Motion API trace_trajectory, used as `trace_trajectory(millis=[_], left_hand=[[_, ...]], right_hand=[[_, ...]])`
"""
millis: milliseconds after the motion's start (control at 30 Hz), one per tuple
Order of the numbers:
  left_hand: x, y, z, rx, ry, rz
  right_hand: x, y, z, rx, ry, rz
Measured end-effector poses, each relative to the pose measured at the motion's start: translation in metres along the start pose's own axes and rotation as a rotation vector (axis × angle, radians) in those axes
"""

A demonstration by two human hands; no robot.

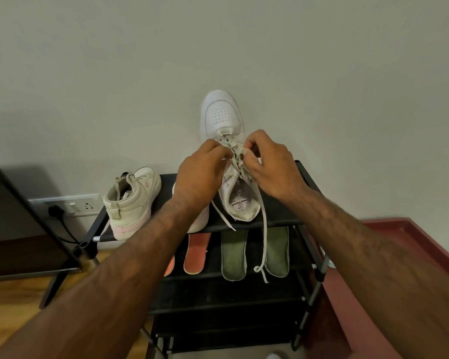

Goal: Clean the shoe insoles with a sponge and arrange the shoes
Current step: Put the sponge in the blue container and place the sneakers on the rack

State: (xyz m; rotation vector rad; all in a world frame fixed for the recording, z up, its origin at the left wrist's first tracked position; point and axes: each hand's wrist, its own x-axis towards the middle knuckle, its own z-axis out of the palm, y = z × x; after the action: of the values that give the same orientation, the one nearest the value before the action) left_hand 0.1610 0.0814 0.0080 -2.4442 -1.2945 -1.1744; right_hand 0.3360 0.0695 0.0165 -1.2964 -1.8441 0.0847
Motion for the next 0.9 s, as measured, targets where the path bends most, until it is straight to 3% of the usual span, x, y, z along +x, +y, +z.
trace_trajectory(millis=[133, 300, 400, 533, 767, 900], left_hand=[[0.002, -0.001, 0.000, 0.161, -0.011, 0.085], [0.004, 0.005, -0.002, -0.216, -0.002, -0.193], [0.004, 0.006, 0.002, -0.281, -0.012, -0.284], [0.003, 0.006, 0.005, -0.317, 0.009, -0.362], [0.000, 0.010, 0.007, -0.367, 0.012, -0.343], [0.001, 0.012, 0.008, -0.338, 0.017, -0.335]], right_hand=[[-0.001, 0.000, -0.001, 0.062, 0.002, 0.033], [-0.002, 0.007, 0.006, 0.268, 0.044, 0.197], [-0.005, 0.007, 0.004, 0.380, 0.033, 0.238], [-0.012, 0.004, 0.006, 0.254, -0.019, 0.194], [-0.008, -0.001, 0.011, 0.059, 0.065, 0.142], [-0.012, -0.001, 0.011, -0.256, 0.010, -0.109]])
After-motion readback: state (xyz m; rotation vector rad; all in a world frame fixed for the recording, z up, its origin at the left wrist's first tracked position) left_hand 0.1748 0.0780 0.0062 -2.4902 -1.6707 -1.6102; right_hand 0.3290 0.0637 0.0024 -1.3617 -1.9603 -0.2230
